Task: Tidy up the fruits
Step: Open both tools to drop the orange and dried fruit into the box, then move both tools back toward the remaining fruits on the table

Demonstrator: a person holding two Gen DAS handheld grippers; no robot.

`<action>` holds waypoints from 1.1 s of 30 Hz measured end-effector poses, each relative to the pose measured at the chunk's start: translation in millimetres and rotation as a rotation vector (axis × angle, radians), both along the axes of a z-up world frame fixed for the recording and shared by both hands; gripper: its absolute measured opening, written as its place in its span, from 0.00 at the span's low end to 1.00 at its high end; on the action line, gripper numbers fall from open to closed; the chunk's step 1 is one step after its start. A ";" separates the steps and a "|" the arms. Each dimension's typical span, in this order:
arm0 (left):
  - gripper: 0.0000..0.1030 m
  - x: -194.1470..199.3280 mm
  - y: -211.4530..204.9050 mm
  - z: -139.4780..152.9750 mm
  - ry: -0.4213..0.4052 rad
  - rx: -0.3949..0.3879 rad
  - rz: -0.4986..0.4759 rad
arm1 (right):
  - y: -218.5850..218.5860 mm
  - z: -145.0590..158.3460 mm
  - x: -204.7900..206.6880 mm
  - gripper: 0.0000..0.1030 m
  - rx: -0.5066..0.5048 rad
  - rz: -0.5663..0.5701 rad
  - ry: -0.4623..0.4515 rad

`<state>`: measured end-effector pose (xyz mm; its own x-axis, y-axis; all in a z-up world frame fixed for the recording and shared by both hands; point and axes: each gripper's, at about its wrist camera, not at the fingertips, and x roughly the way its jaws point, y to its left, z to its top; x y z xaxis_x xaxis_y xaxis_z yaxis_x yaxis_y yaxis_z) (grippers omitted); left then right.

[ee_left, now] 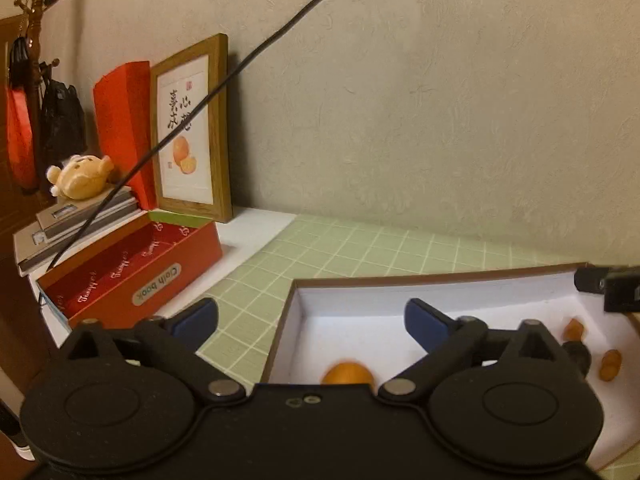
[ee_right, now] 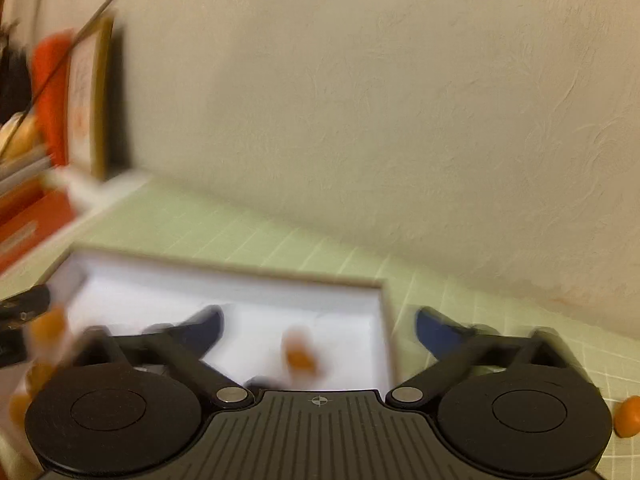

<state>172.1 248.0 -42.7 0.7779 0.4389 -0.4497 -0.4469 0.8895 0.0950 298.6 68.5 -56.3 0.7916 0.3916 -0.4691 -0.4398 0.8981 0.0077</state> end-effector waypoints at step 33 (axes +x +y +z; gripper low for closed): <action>0.91 -42.8 -55.1 12.6 0.001 -0.030 -0.100 | -61.6 -8.2 -65.1 1.00 0.025 -0.027 0.031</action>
<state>129.3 192.8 -30.1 0.8169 0.3453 -0.4620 -0.3557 0.9321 0.0678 233.5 6.9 -64.4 0.7873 0.3822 -0.4839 -0.4147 0.9089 0.0433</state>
